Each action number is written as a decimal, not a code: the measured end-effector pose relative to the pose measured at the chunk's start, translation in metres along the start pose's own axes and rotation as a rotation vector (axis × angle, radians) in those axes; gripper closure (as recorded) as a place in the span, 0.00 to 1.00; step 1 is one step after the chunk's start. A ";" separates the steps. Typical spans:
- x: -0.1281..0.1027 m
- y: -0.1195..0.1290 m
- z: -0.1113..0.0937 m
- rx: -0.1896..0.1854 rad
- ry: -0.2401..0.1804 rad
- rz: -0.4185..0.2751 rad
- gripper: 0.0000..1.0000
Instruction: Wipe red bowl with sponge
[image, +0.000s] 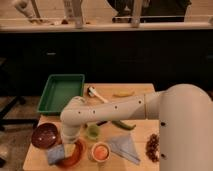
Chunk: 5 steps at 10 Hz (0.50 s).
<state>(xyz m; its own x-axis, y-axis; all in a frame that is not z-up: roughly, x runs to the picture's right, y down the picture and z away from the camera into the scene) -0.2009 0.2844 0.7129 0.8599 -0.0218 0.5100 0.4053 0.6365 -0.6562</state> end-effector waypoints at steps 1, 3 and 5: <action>0.000 0.000 0.000 -0.002 -0.001 -0.005 1.00; 0.013 0.002 0.001 -0.005 0.003 0.013 1.00; 0.033 0.005 0.000 -0.007 0.005 0.048 1.00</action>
<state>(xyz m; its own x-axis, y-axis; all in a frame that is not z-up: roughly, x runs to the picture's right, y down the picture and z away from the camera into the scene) -0.1708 0.2865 0.7263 0.8799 0.0047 0.4752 0.3658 0.6317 -0.6835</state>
